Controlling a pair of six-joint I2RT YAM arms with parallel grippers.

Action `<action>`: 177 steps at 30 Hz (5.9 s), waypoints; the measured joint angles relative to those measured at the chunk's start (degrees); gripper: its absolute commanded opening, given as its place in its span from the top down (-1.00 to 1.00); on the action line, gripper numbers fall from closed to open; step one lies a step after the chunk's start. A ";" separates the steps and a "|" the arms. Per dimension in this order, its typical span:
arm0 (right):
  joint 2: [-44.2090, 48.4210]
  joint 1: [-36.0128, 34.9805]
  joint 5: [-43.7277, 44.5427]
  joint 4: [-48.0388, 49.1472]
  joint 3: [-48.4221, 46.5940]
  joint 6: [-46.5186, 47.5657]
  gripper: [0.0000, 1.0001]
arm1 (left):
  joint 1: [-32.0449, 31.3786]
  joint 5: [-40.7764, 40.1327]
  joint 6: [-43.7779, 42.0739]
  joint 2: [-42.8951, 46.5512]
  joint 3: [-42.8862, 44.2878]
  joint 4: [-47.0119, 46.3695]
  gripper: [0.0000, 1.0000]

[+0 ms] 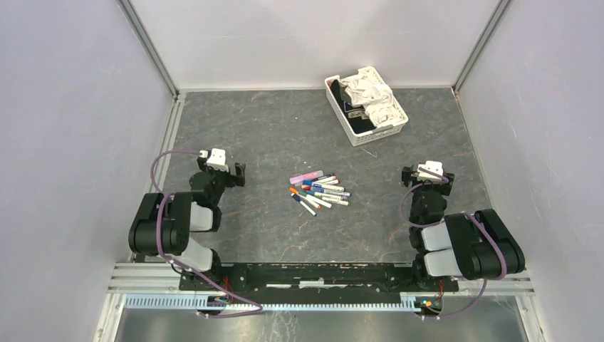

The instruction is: Open the pen caps

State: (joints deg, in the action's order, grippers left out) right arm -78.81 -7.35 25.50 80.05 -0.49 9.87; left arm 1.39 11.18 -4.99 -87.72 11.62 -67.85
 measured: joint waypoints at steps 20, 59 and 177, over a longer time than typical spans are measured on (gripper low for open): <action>12.15 -2.86 1.33 -15.23 -0.44 -0.17 -0.96 | 2.80 2.54 -0.39 5.68 20.59 32.11 -1.00; -24.96 -25.70 -39.65 -81.15 -61.55 4.98 -0.54 | 3.41 13.86 -4.33 13.05 54.55 101.50 -1.00; -28.89 -34.64 -87.60 -72.13 -69.90 -30.40 0.02 | -32.70 10.12 -88.28 28.35 40.35 113.94 0.95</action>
State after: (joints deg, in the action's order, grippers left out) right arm -107.70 -42.00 -62.11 7.92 -70.39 -20.53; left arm -31.31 21.30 -93.27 -59.37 51.96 46.09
